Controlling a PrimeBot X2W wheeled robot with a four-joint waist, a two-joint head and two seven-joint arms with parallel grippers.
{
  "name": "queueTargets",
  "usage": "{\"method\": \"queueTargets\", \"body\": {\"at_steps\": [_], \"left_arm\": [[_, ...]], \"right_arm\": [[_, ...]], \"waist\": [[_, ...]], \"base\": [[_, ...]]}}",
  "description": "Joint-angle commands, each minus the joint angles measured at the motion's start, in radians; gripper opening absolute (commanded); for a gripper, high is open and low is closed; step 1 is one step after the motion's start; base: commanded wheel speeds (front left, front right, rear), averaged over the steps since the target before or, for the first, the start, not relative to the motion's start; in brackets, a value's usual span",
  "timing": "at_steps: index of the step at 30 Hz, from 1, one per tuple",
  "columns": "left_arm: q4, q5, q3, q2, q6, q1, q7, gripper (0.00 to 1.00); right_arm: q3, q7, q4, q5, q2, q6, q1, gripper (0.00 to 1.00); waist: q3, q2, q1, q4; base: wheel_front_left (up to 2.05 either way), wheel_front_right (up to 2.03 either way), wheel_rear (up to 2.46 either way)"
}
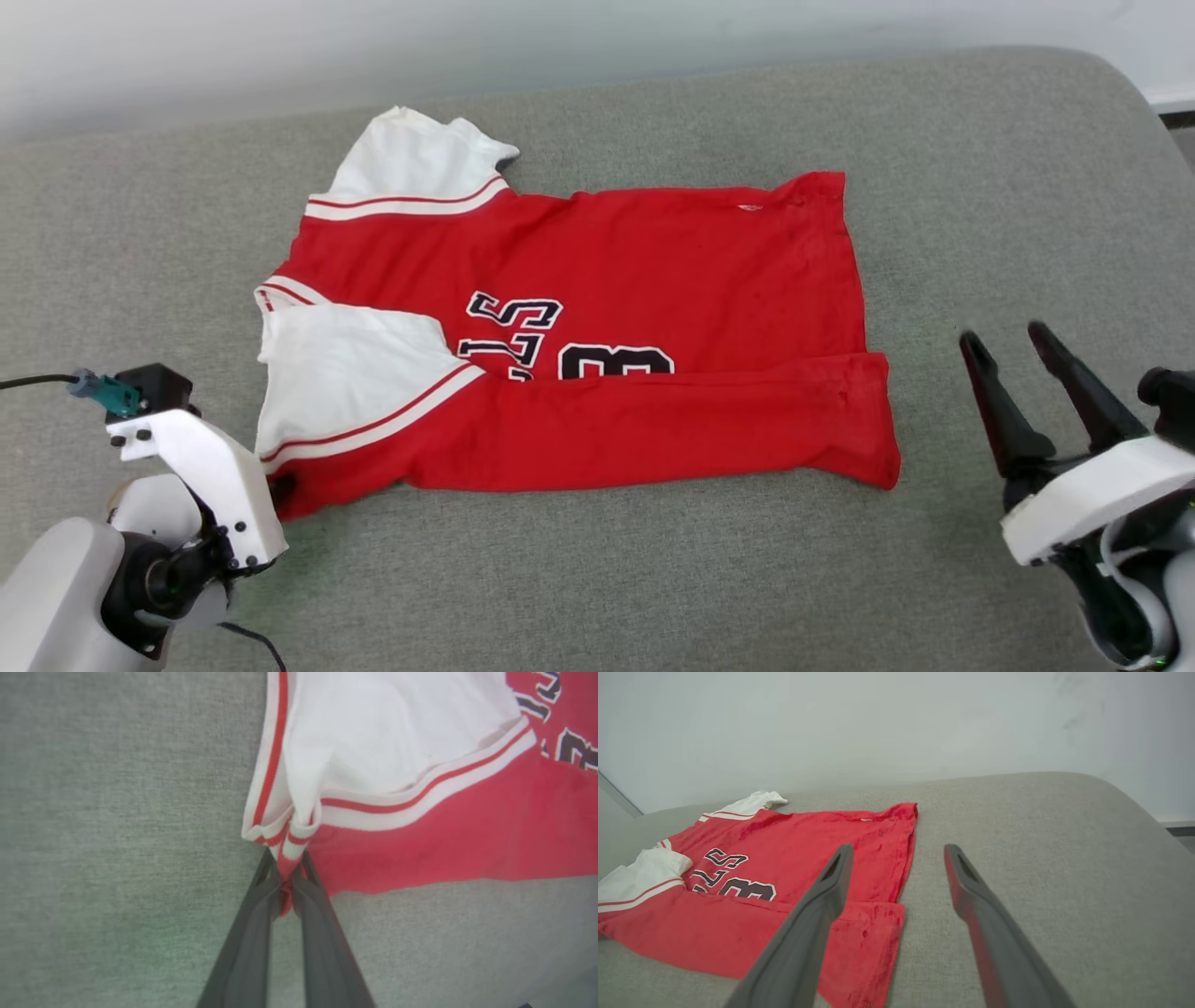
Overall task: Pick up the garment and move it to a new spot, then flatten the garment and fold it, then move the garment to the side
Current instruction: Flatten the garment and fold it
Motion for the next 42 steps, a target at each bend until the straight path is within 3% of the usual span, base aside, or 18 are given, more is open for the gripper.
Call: {"method": "queueTargets", "body": {"at_steps": [1,7,12,18,28,30,31,42], "left_arm": [[-0.01,0.005,0.004,-0.004,-0.003,0.014,-0.014,0.0],[-0.131,0.044,0.022,0.02,0.02,0.033,-0.08,0.0],[-0.231,0.076,0.011,0.022,0.047,0.037,-0.095,0.0],[-0.29,0.1,-0.006,0.009,0.066,0.027,-0.1,0.0],[-0.276,0.098,-0.015,-0.016,0.066,0.017,-0.119,0.0],[-0.269,0.096,-0.016,-0.021,0.063,0.016,-0.124,0.0],[-0.266,0.095,-0.017,-0.023,0.06,0.015,-0.127,0.0],[-0.254,0.095,-0.004,-0.05,0.054,0.043,-0.198,0.0]], "right_arm": [[-0.011,0.023,0.01,0.007,-0.008,-0.001,0.012,1.0],[-0.052,0.311,0.066,0.07,-0.057,-0.001,0.01,1.0],[-0.03,0.506,0.088,0.115,-0.067,-0.001,-0.018,1.0],[0.004,0.608,0.15,0.132,-0.04,-0.001,-0.074,1.0],[0.113,0.652,0.267,0.193,0.003,0.0,-0.131,1.0],[0.127,0.65,0.282,0.205,0.001,0.0,-0.142,0.15],[0.132,0.65,0.288,0.213,0.0,0.0,-0.147,0.0],[0.155,0.586,0.29,0.247,-0.065,-0.001,-0.205,0.0]], "waist": [[-0.011,0.0,0.0,0.007],[-0.02,0.0,0.0,0.036],[0.0,0.0,0.0,0.065],[0.037,0.0,0.0,0.093],[0.067,0.0,0.0,0.114],[0.064,0.0,0.0,0.114],[0.063,0.0,0.0,0.114],[0.011,0.0,0.0,0.117]], "base": [[0.0,0.0,0.0],[0.0,0.0,0.0],[0.0,0.0,0.0],[0.0,0.0,0.0],[0.0,0.0,0.0],[0.0,0.0,0.0],[0.0,0.0,0.0],[0.0,0.0,0.0]]}}
